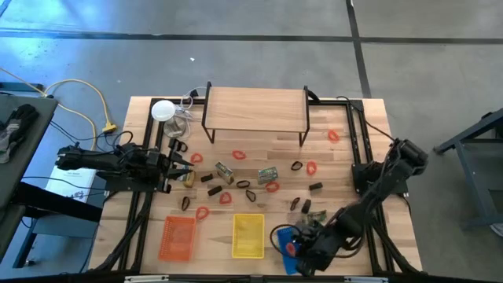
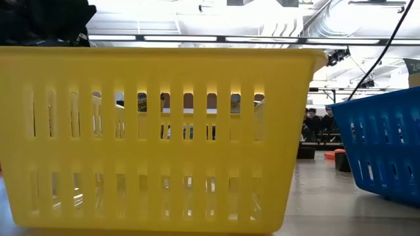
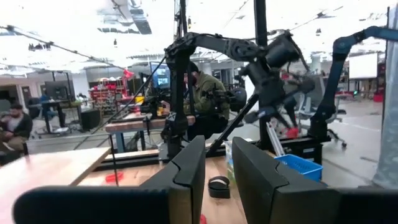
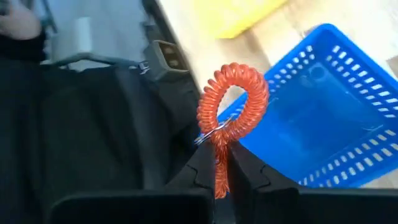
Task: Pick & Place Office Desk Supplies
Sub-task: Put the orange spring keychain into the blue bin, then put the yellow crayon box into the yellow bin
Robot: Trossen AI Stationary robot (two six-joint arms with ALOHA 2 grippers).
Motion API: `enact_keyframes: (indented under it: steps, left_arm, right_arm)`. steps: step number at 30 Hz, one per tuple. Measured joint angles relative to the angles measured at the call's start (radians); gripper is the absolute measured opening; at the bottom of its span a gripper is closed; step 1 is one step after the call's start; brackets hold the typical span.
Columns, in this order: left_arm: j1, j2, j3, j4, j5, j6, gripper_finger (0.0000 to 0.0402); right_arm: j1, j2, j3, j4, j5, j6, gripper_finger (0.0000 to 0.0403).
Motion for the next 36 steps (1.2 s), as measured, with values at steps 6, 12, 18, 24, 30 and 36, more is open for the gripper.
enact_keyframes:
  steps: [6,12,18,24,30,36]
  left_arm:
    - [0.0,0.0,0.0,0.001,-0.007,0.05,0.0077]
    - [0.0,0.0,0.0,0.011,-0.027,0.099,0.0077]
    - [0.0,0.0,0.0,0.009,-0.027,0.135,0.0077]
    - [0.0,0.0,0.0,0.002,-0.026,0.074,0.0077]
    - [0.0,0.0,0.0,-0.011,-0.026,0.073,0.0077]
    - [0.0,0.0,0.0,-0.018,-0.026,0.06,0.0077]
  right_arm:
    - [-0.026,0.046,-0.002,-0.066,-0.002,0.092,0.0038]
    - [-0.035,0.045,-0.002,-0.157,0.012,0.195,0.0081]
    - [-0.037,0.044,-0.002,-0.143,0.038,0.183,0.0151]
    - [-0.04,0.044,-0.002,-0.153,0.022,0.159,0.0217]
    - [-0.043,0.029,-0.002,-0.165,-0.006,0.105,0.023]
    - [-0.039,0.016,-0.002,-0.173,-0.155,0.144,0.0211]
